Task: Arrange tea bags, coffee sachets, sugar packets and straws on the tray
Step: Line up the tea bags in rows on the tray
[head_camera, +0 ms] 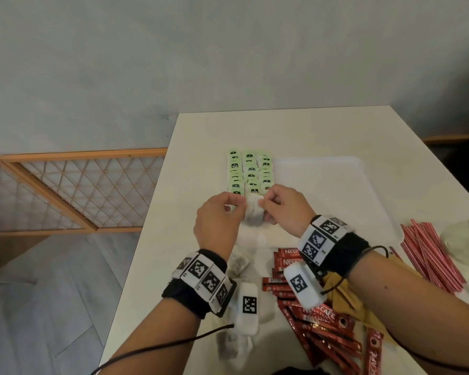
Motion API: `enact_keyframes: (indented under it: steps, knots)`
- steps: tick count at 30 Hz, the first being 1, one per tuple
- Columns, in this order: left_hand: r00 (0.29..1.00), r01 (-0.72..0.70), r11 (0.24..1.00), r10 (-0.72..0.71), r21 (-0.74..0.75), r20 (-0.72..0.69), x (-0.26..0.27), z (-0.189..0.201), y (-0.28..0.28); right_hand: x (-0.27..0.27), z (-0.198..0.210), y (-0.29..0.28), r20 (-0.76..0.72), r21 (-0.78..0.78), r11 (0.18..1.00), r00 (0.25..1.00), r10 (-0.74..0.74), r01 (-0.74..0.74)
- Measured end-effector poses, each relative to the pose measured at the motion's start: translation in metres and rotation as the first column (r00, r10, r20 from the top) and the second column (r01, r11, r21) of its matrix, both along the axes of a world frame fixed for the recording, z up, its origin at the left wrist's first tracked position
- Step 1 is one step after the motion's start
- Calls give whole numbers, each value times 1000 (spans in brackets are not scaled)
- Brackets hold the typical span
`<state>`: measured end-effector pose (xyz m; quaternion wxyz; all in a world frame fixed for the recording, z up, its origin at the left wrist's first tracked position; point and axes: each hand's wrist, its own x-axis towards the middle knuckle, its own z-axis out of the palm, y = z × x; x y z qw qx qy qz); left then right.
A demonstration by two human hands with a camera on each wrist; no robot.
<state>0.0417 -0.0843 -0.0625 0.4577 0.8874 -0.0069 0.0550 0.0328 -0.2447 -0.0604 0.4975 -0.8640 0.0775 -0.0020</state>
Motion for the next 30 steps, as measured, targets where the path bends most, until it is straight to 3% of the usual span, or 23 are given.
enact_keyframes:
  steps: [4,8,12,18,23,30]
  knots:
    - [992,126,989,-125,72,-18,-11,3,-9,-3,6,2,17,-36,999,1000,-19,19]
    - [985,167,986,-168,-22,-37,-10,1,-14,-5,10,9,14,-48,999,1000,10,-9]
    - [993,110,993,-112,-46,-48,1,-2,-3,-4,9,9,30,16,999,999,37,-37]
    - [941,-78,959,-20,-271,-339,19,-21,20,0,-8,-17,-9,-5,998,997,-70,70]
    - [928,-55,964,-47,-260,-370,30,-34,20,1,-23,-27,-62,-29,995,994,-94,92]
    - [956,36,992,-70,-122,-285,47,-29,21,10,-35,-36,-99,-72,990,987,-129,122]
